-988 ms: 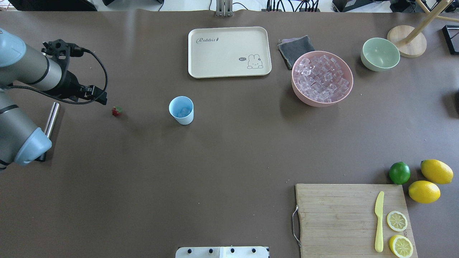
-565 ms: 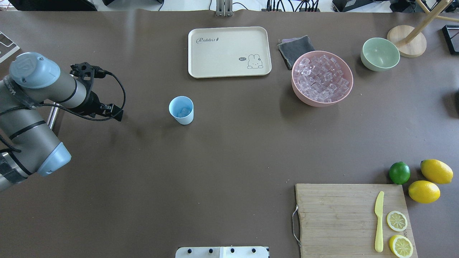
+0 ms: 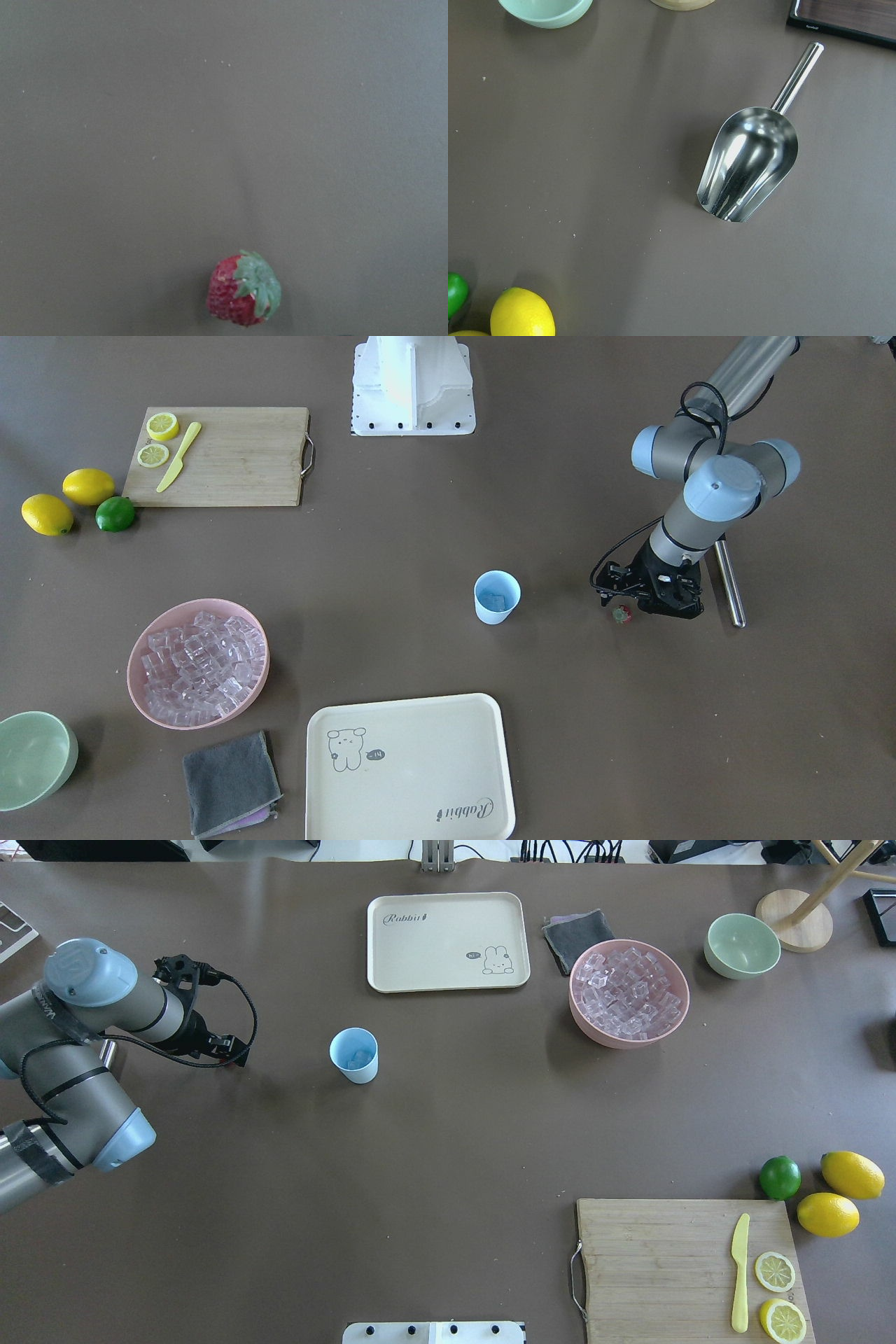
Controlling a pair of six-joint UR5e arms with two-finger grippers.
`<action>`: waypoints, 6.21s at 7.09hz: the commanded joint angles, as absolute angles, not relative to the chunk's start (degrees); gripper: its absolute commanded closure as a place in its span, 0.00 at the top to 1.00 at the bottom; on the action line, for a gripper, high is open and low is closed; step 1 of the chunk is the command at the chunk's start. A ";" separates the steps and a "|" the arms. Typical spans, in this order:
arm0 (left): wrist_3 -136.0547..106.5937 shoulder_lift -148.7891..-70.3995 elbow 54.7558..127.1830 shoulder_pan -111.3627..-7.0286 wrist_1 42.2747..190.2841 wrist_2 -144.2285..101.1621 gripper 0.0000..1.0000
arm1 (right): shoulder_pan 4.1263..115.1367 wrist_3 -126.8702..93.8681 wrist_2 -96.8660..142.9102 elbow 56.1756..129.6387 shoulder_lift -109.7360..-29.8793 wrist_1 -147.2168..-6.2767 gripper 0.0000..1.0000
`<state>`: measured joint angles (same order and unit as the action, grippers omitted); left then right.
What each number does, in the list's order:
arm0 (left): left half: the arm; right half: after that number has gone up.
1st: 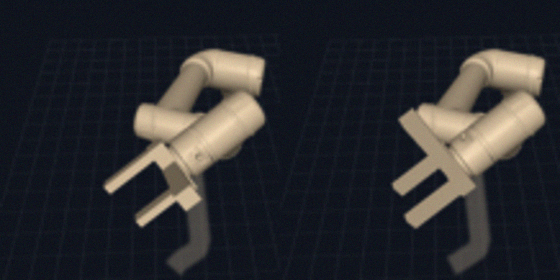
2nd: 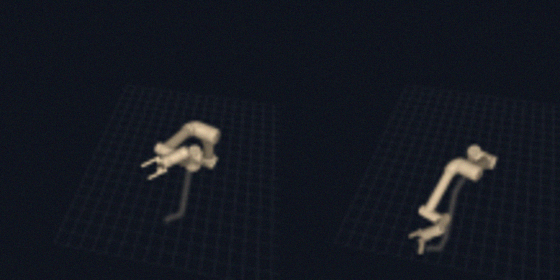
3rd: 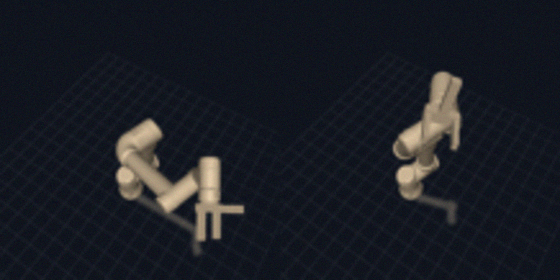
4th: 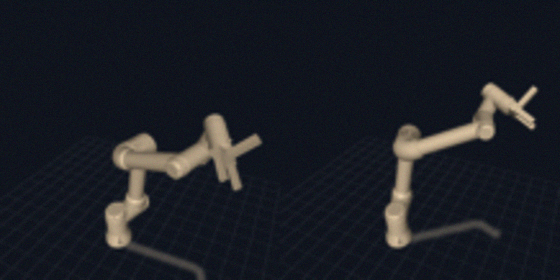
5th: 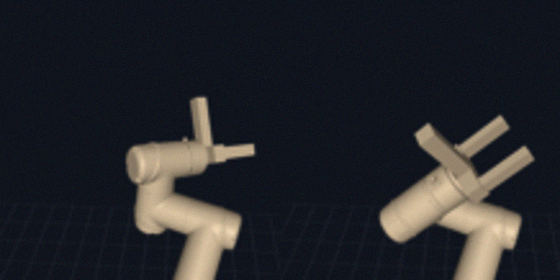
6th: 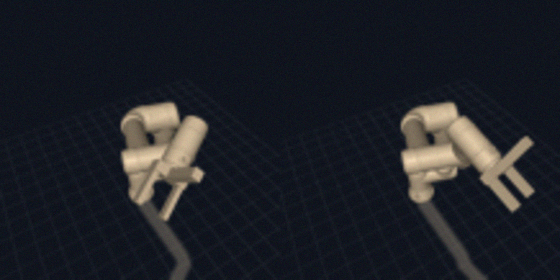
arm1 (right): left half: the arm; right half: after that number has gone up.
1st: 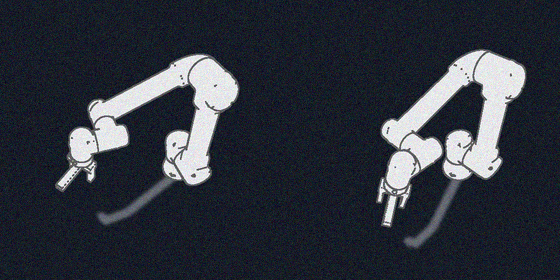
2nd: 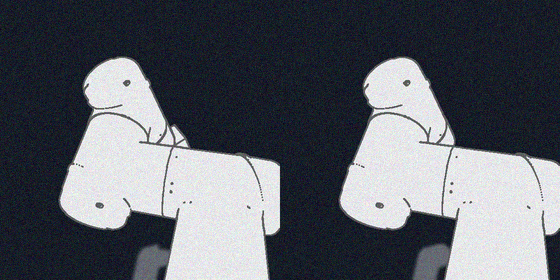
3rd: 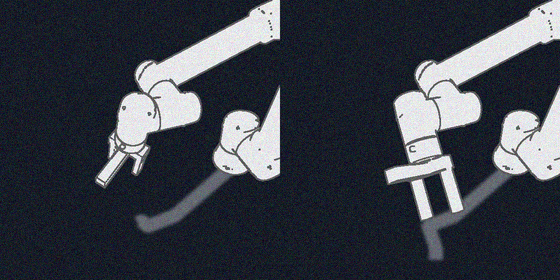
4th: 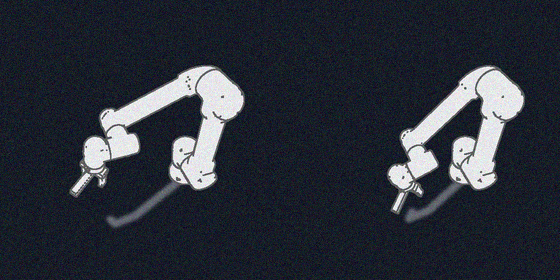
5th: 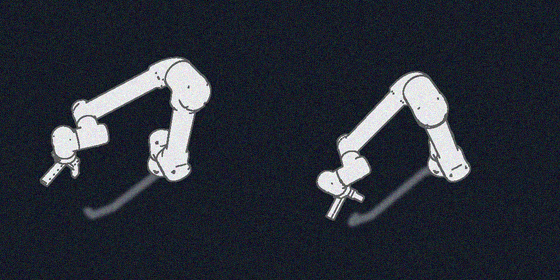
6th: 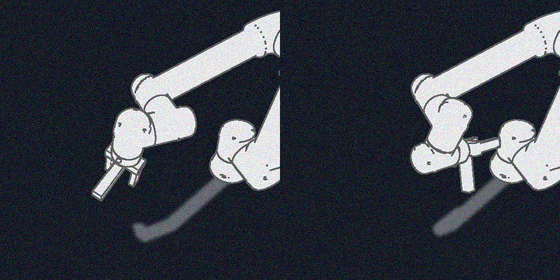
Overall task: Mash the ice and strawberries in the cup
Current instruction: 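Move the left gripper over the red strawberry and lower toward it, then close the left gripper on the red strawberry and lift it, then carry the strawberry with the left gripper over the light-blue cup, then open the left gripper to drop the strawberry into the cup, then move the left gripper back down to the metal pestle on the table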
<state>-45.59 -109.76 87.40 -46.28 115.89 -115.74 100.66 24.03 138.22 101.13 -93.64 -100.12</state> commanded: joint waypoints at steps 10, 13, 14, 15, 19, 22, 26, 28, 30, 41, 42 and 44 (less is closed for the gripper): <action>-44.65 -110.92 85.87 -45.53 116.10 -113.38 0.37 | 100.63 23.73 138.60 100.28 -92.64 -100.55 0.99; -44.47 -111.27 86.30 -45.70 115.67 -113.55 0.31 | 100.63 23.73 138.69 100.28 -92.81 -100.63 0.99; -44.39 -113.97 86.31 -47.70 113.40 -114.16 0.31 | 100.63 23.73 138.78 100.37 -92.81 -100.63 0.99; -44.38 -118.78 86.48 -49.03 107.38 -115.04 0.31 | 100.63 23.73 138.78 100.37 -92.81 -100.63 0.99; -57.24 -129.36 89.89 -50.02 102.74 -119.16 0.31 | 100.63 23.55 138.78 100.81 -93.17 -100.55 0.99; -60.62 -128.85 91.06 -42.74 104.75 -115.60 0.31 | 100.63 23.55 138.78 100.46 -92.81 -100.63 0.99; -63.37 -127.00 89.04 -39.90 110.48 -113.38 0.97 | 100.63 23.55 138.69 100.28 -93.07 -100.55 0.99; -63.55 -122.73 91.65 -42.43 110.04 -114.16 0.97 | 100.63 23.55 138.69 100.37 -93.25 -100.55 0.99; -59.97 -115.26 93.07 -50.06 110.30 -120.99 0.97 | 100.63 23.38 137.91 100.37 -93.43 -100.63 0.99; -42.40 -98.09 81.11 -61.62 130.34 -124.10 0.97 | 100.02 14.68 138.69 98.70 -91.50 -101.86 0.99; -44.54 -97.22 81.65 -59.52 131.82 -123.84 0.93 | 100.11 14.68 139.04 98.70 -91.32 -101.95 0.99; -44.48 -96.25 81.56 -57.31 133.33 -123.13 0.90 | 100.11 14.68 139.13 98.61 -91.23 -102.04 0.99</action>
<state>-44.36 -97.00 81.33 -58.54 132.66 -123.38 100.10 14.68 138.98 98.57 -91.24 -101.92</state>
